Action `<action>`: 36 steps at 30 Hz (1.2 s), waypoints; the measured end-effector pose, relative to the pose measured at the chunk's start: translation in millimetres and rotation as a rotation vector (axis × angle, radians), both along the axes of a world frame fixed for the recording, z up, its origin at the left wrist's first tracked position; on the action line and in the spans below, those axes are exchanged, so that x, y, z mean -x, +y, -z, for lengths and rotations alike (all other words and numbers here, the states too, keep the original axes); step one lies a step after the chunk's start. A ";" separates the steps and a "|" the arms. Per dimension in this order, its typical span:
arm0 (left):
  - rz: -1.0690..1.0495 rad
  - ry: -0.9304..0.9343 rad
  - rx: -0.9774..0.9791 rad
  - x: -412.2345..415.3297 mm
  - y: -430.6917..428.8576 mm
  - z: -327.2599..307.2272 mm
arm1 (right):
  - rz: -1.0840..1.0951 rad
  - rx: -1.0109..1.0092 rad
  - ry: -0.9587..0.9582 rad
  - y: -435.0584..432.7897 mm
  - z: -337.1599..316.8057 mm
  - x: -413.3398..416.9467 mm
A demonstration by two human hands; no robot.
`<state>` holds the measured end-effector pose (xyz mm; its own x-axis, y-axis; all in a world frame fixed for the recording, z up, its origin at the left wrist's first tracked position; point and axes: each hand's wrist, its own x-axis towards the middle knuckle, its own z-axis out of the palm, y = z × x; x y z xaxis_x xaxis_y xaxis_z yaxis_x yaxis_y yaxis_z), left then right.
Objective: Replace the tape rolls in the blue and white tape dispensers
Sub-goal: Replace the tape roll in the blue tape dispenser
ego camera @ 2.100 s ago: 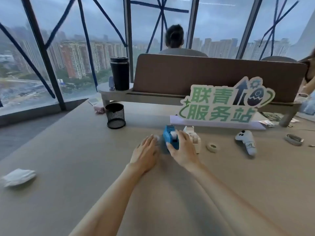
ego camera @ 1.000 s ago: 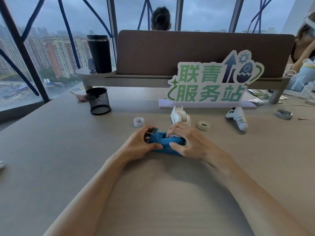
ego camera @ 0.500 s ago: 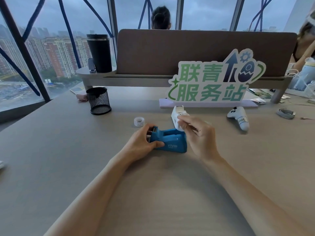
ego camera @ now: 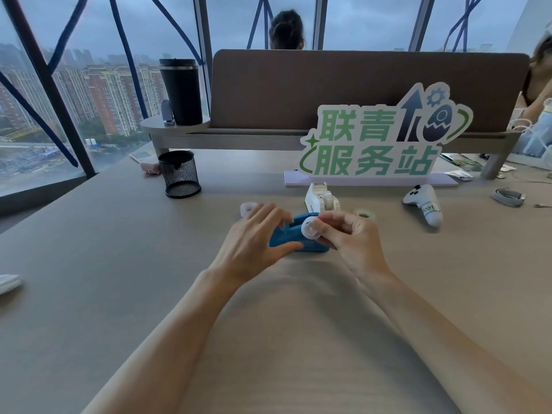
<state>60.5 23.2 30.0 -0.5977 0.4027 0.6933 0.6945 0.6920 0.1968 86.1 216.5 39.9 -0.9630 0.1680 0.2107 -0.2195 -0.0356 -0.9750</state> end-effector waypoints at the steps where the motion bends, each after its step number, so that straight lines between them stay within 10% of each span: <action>1: 0.015 -0.002 0.023 -2.1 1.4 -1.3 | -0.016 0.011 -0.022 -0.2 -0.8 -1.0; 16: 0.028 -0.084 -0.028 -6.3 6.4 -0.5 | -0.054 -0.119 -0.091 -3.2 -4.0 -5.8; 26: -0.029 -0.027 -0.035 -3.1 -8.2 -1.9 | -0.197 -0.951 0.207 3.0 7.0 -4.6; 36: 0.032 0.025 -0.075 -1.9 1.8 3.5 | -0.130 -0.482 0.124 -1.0 -4.6 -6.1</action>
<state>62.4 25.0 26.4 -0.5675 0.3681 0.7365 0.7214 0.6534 0.2293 92.2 215.5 44.4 -0.9322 -0.0959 0.3491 -0.3586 0.3770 -0.8540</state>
